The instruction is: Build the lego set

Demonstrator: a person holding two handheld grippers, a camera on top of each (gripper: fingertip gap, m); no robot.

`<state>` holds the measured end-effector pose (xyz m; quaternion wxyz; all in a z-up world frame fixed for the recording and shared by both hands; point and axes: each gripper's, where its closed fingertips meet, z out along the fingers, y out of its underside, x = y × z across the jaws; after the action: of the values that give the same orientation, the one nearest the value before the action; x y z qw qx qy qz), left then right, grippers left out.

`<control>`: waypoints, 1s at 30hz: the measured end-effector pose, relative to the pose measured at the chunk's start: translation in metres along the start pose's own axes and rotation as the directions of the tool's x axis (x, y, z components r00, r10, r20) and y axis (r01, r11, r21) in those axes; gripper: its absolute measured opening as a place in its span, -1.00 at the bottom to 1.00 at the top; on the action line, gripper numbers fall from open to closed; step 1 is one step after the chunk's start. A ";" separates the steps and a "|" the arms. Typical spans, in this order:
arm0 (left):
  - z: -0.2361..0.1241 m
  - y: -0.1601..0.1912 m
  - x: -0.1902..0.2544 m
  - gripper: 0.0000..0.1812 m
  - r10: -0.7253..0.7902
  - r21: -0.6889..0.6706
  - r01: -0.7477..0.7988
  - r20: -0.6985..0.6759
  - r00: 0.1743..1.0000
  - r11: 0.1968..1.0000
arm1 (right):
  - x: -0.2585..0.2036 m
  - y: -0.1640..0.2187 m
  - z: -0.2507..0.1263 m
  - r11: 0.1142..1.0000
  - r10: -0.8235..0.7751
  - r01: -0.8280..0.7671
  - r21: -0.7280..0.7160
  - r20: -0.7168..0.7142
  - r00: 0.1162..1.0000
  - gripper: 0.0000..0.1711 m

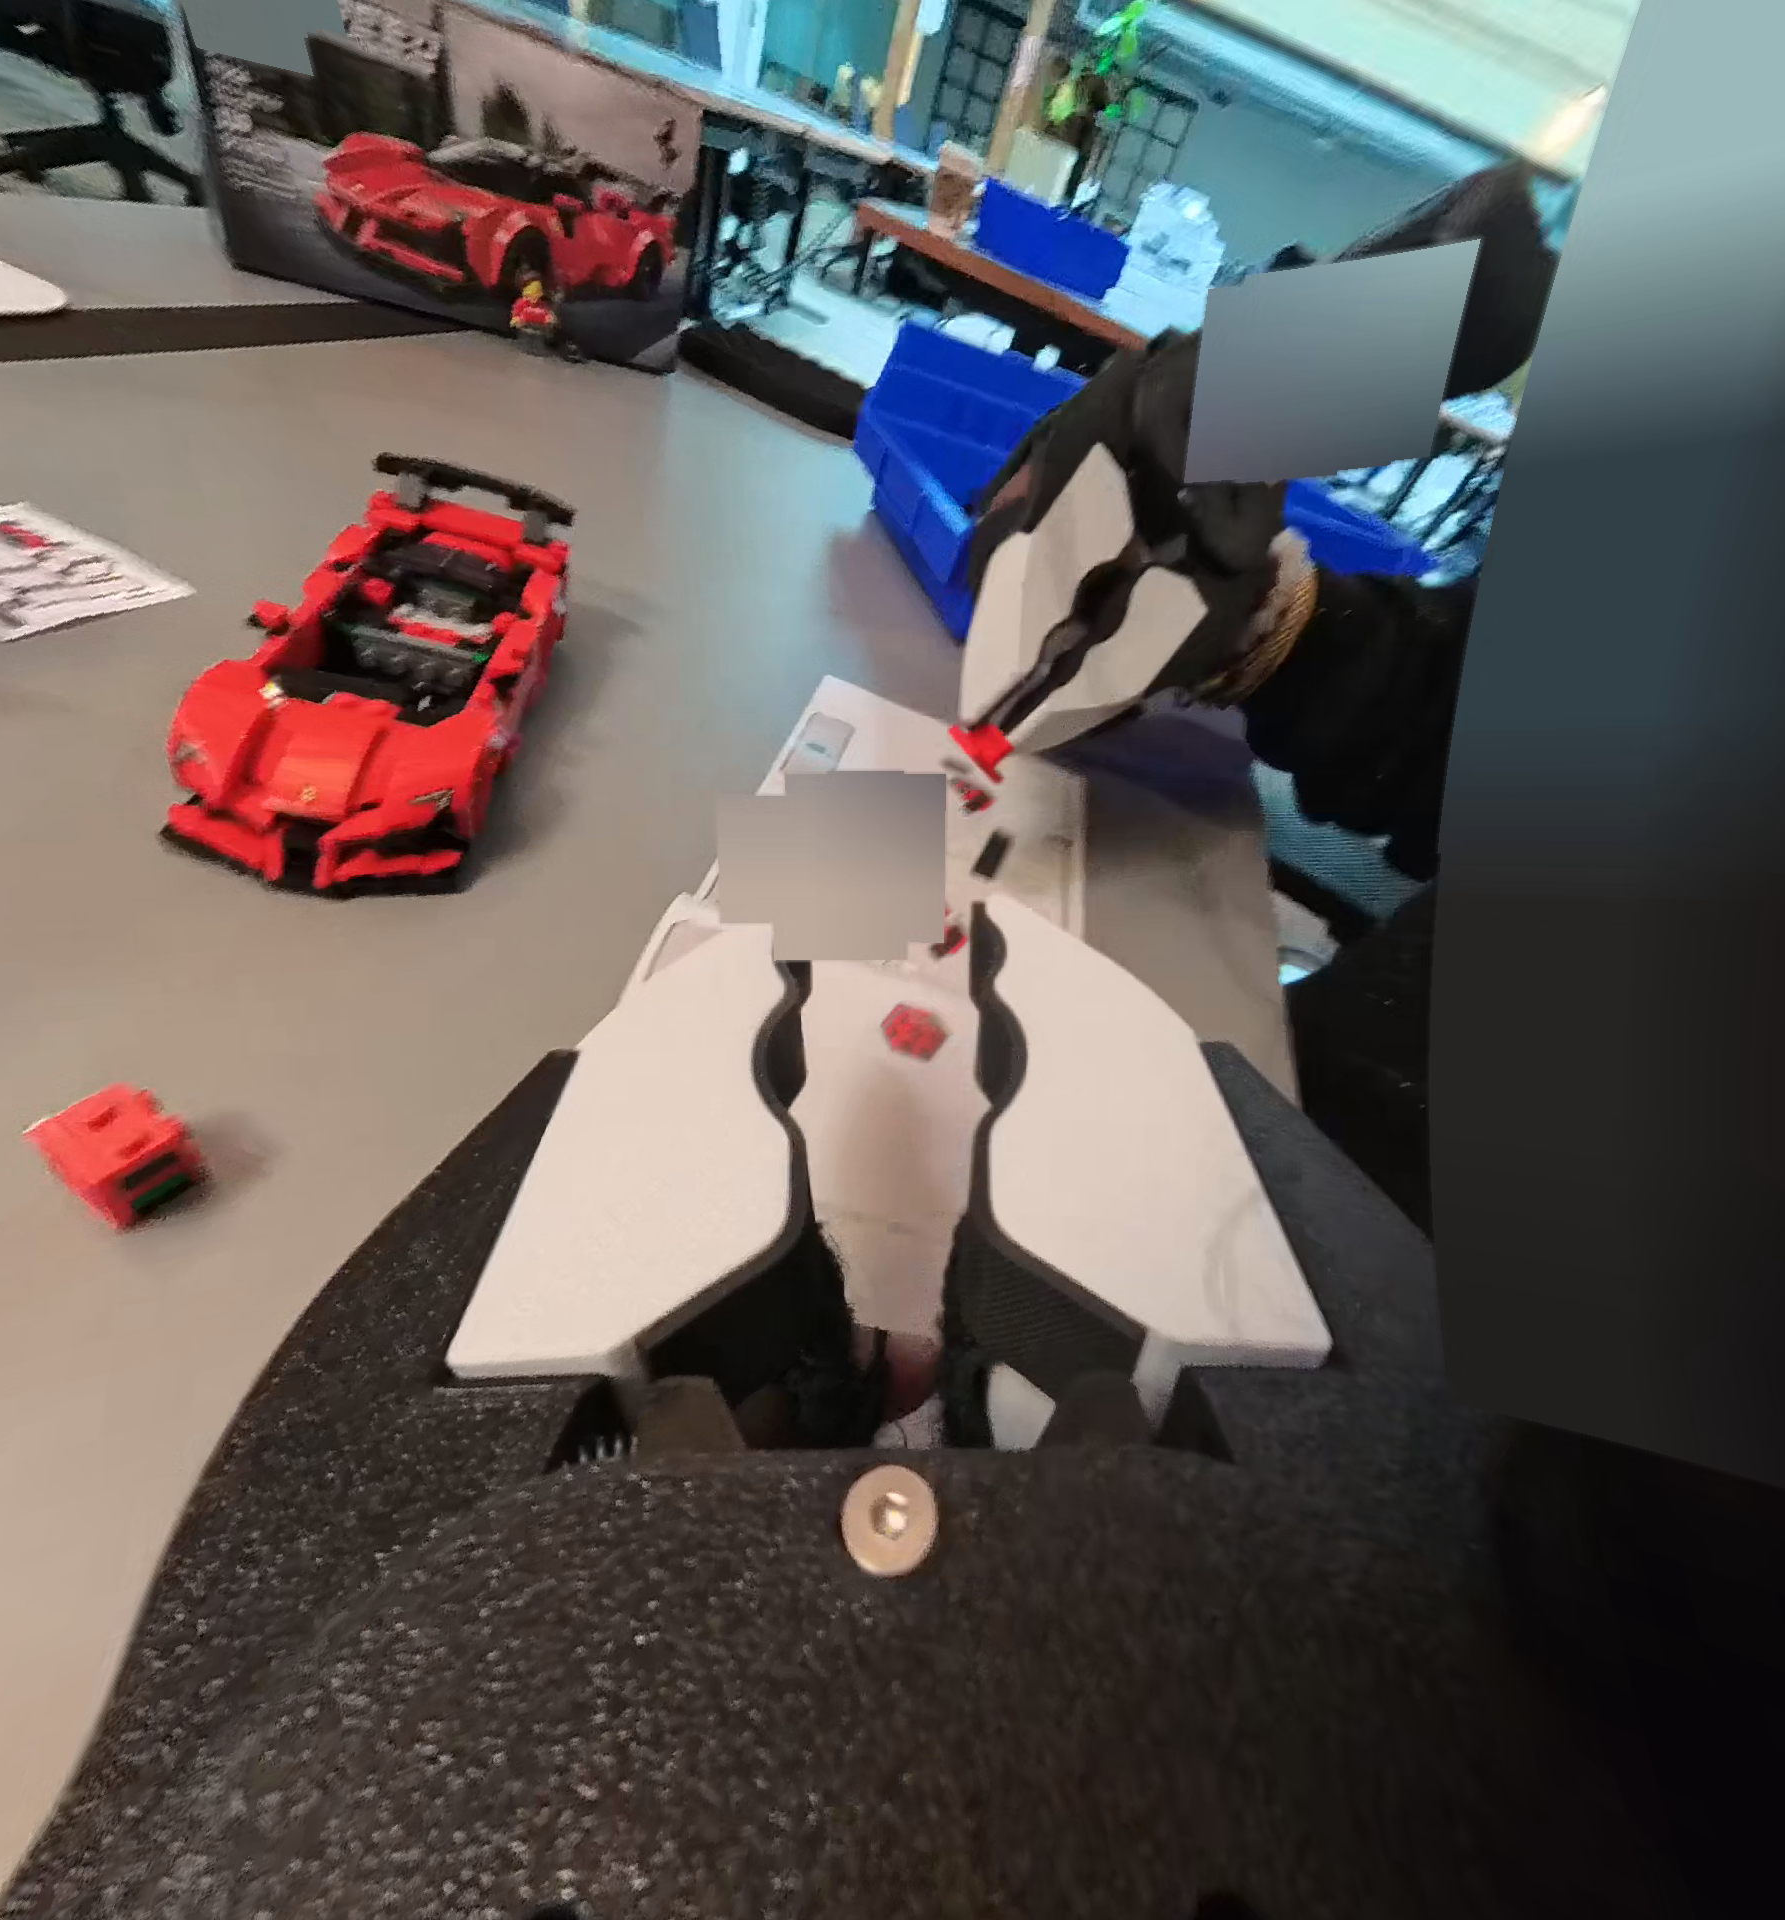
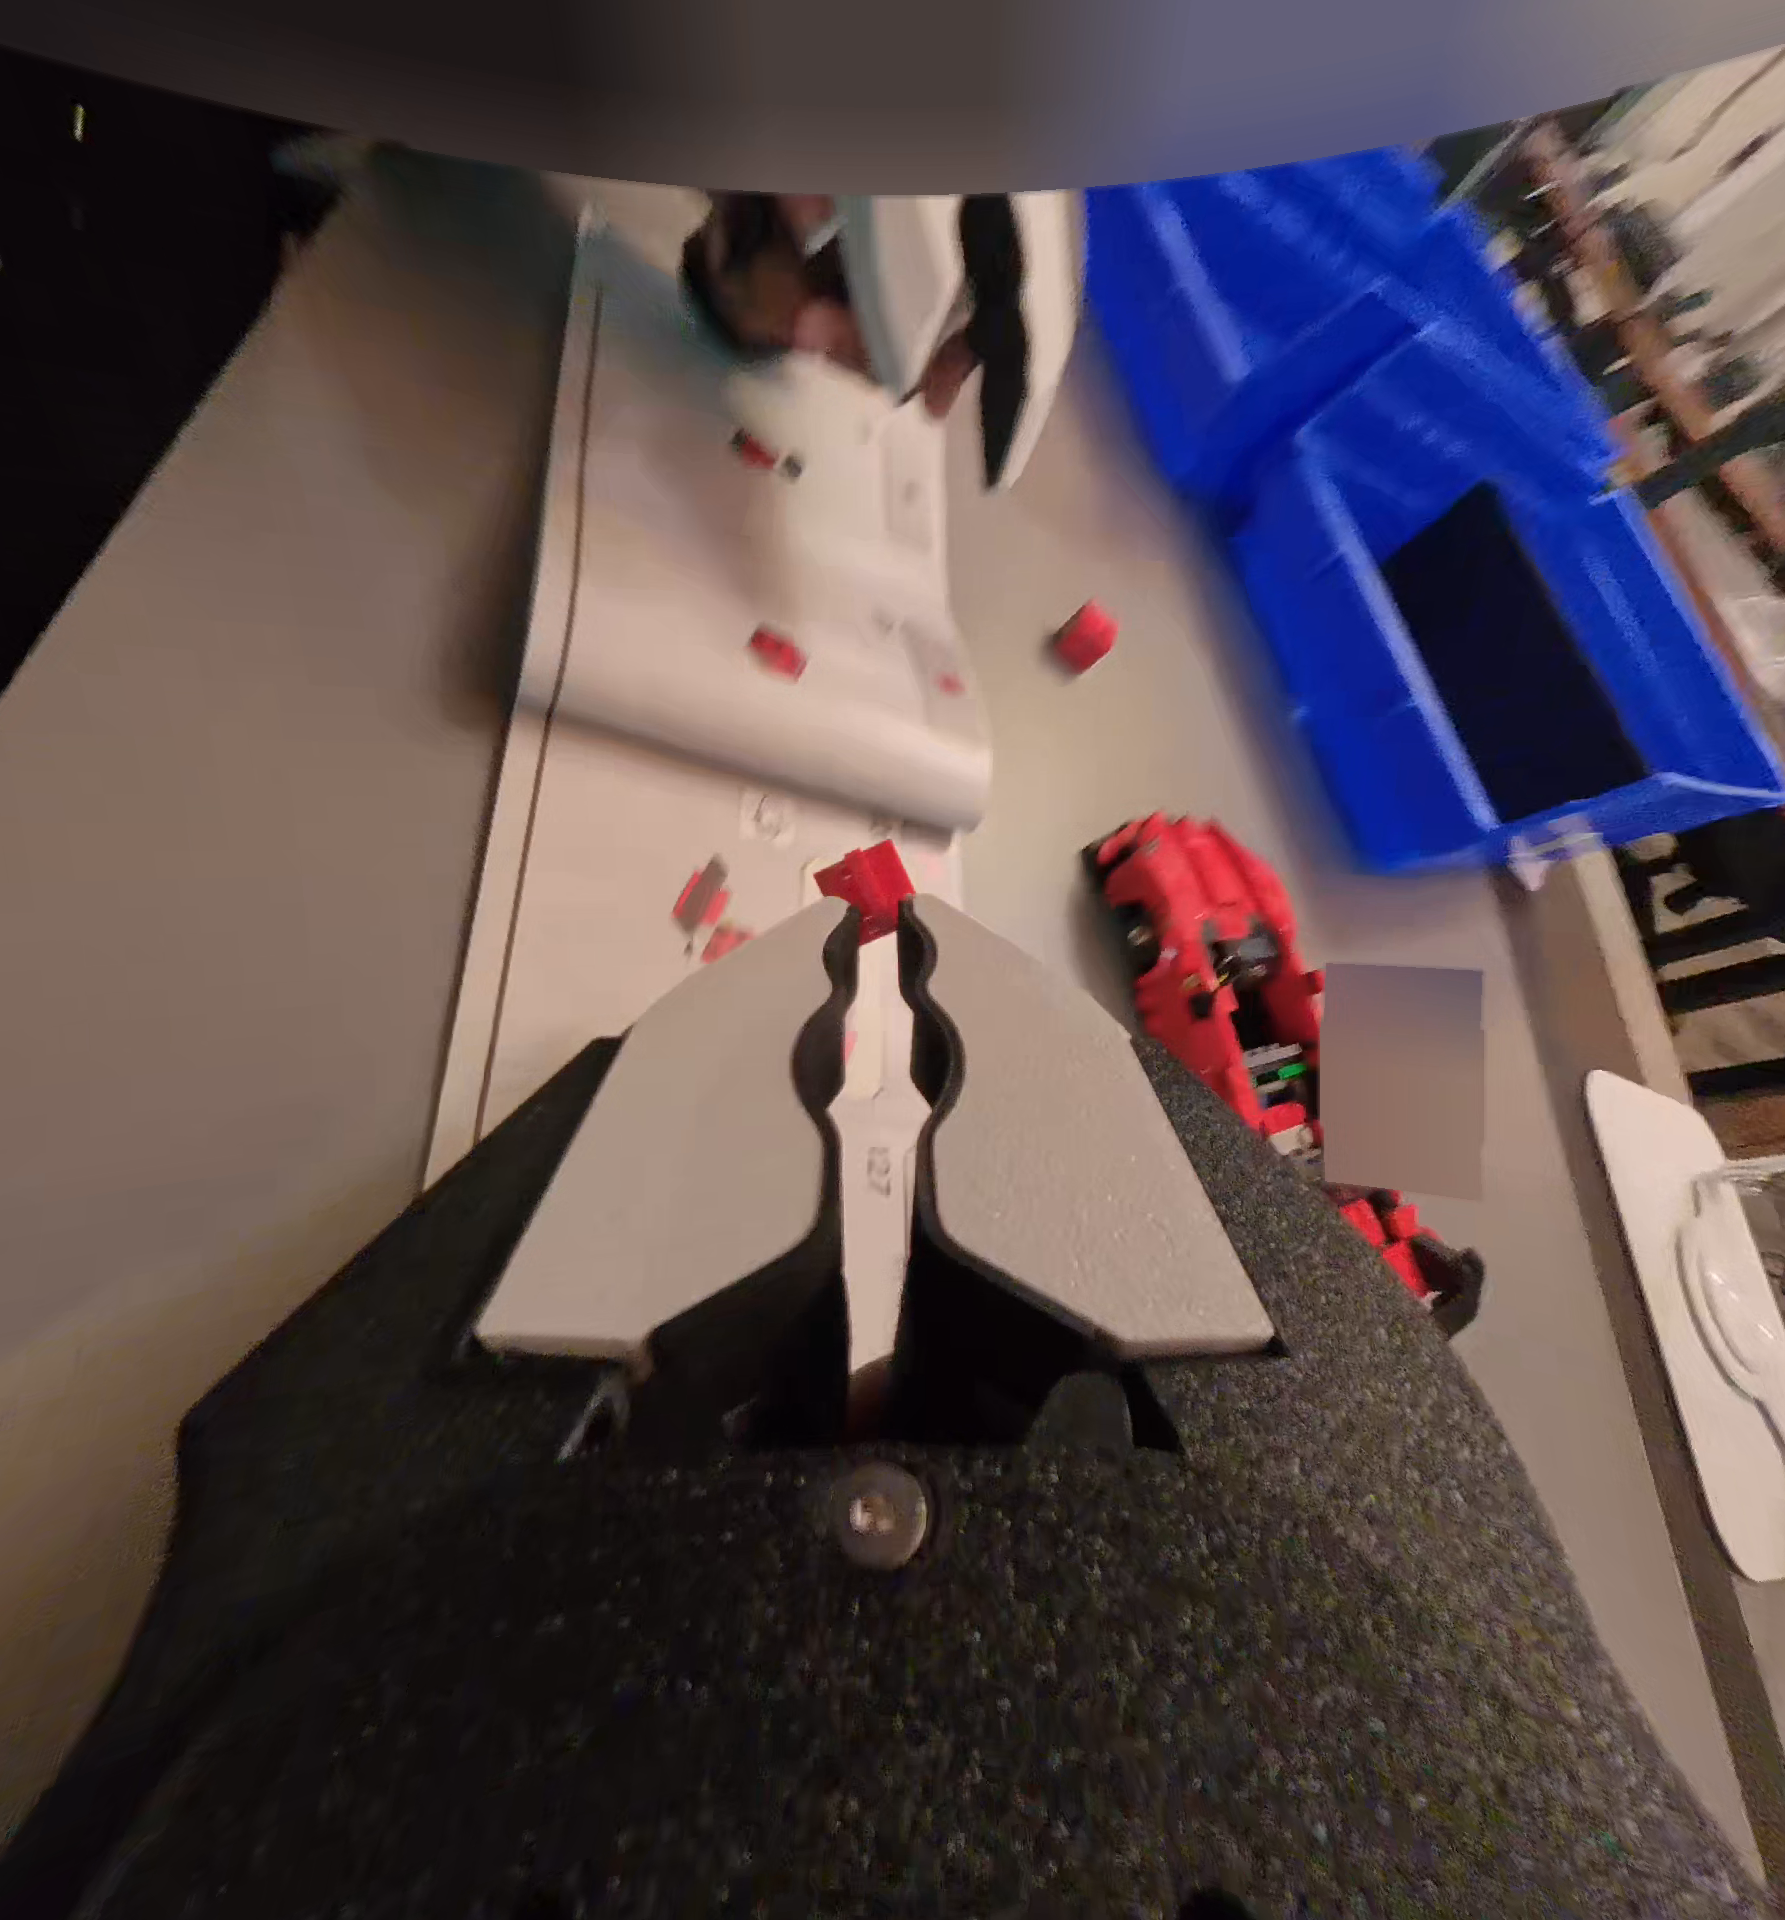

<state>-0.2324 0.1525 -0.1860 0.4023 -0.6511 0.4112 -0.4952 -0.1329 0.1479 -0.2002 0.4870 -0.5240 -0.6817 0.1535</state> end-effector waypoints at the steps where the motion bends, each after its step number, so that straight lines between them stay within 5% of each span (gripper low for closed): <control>1: 0.004 -0.005 0.006 -0.66 -0.003 0.022 0.004 -0.035 0.999 1.000 | 0.004 -0.007 0.000 0.999 0.040 -0.039 0.033 -0.021 0.999 -0.92; 6: 0.022 -0.004 0.026 -0.61 0.144 -0.020 -0.146 -0.078 0.987 0.989 | 0.002 -0.051 -0.006 0.911 0.294 -0.323 0.256 0.148 0.944 -0.92; 8: 0.032 -0.007 0.036 -0.59 0.207 -0.012 -0.208 -0.080 0.975 0.978 | 0.015 -0.060 -0.005 0.795 0.506 -0.542 0.273 0.195 0.840 -0.92; 10: 0.040 -0.016 0.038 -0.56 0.286 0.038 -0.285 -0.015 0.958 0.958 | 0.028 -0.071 -0.001 0.465 0.771 -0.844 0.269 0.345 0.535 -0.93; 12: 0.046 -0.027 0.032 -0.52 0.394 0.091 -0.404 0.112 0.912 0.910 | 0.033 -0.075 0.004 0.109 0.846 -0.964 0.241 0.487 0.217 -0.93; 14: 0.049 -0.034 0.025 -0.52 0.491 0.111 -0.526 0.242 0.837 0.843 | 0.031 -0.068 0.014 -0.116 0.845 -0.973 0.198 0.534 0.008 -0.93; 16: 0.052 -0.036 0.020 -0.54 0.593 0.059 -0.640 0.320 0.739 0.766 | 0.028 -0.060 0.021 -0.238 0.823 -0.959 0.155 0.556 -0.114 -0.93; 21: 0.057 -0.028 0.017 -0.68 0.702 -0.037 -0.727 0.297 0.647 0.686 | 0.022 -0.052 0.028 -0.310 0.799 -0.946 0.097 0.565 -0.204 -0.93; 27: 0.053 -0.022 0.018 -0.82 0.703 -0.057 -0.715 0.250 0.666 0.697 | 0.015 -0.052 0.032 -0.320 0.783 -0.946 0.047 0.575 -0.236 -0.94; 30: 0.052 -0.027 0.022 -0.82 0.651 0.000 -0.670 0.237 0.721 0.743 | 0.016 -0.060 0.026 -0.255 0.782 -0.964 0.069 0.602 -0.164 -0.91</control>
<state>-0.1745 0.1472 -0.1638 0.6227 -0.4949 0.5471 -0.2605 -0.1879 0.1456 -0.1614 0.1996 -0.6564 -0.0500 0.7258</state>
